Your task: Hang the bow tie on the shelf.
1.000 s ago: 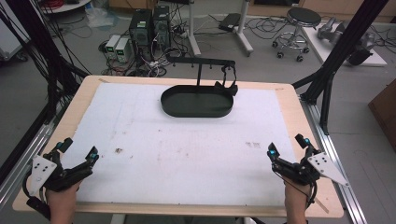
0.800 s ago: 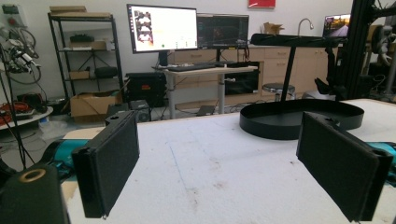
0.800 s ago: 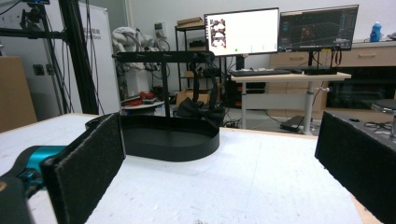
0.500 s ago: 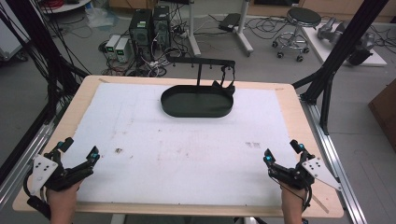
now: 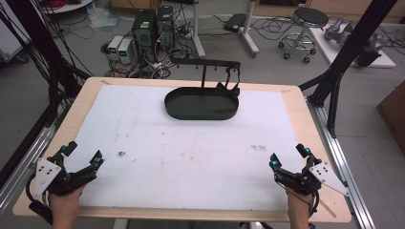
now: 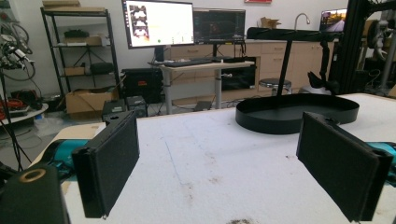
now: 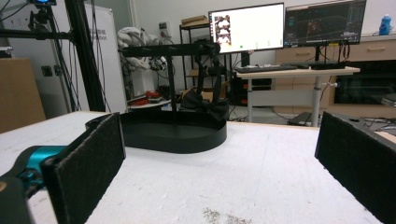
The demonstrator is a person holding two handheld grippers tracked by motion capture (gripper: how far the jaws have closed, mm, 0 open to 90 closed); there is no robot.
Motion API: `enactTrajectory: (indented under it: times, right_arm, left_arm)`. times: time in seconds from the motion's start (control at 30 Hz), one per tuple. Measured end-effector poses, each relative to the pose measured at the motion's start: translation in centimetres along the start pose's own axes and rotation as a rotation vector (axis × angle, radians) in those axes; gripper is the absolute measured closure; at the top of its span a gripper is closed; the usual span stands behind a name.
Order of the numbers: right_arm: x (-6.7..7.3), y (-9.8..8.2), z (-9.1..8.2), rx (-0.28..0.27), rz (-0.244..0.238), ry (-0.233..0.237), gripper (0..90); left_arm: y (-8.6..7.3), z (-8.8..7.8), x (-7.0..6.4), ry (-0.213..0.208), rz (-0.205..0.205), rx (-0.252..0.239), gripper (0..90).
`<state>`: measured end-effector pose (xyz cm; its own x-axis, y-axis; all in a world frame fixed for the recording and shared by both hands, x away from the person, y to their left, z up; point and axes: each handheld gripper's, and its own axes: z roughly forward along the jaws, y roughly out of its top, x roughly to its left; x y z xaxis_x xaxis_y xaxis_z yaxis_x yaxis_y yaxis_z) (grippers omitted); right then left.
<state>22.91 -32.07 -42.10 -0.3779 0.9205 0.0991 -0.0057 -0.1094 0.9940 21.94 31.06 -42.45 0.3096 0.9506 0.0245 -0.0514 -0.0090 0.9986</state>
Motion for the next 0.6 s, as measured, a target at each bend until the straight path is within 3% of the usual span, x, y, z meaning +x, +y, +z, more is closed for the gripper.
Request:
enactTrajectory:
  times: [0.6]
  right_arm:
    - [-0.35, -0.03, -0.28, -0.013, 0.011, -0.010, 0.6]
  left_arm:
    - [-0.03, -0.01, 0.20, 0.003, -0.011, 0.013, 13.6]
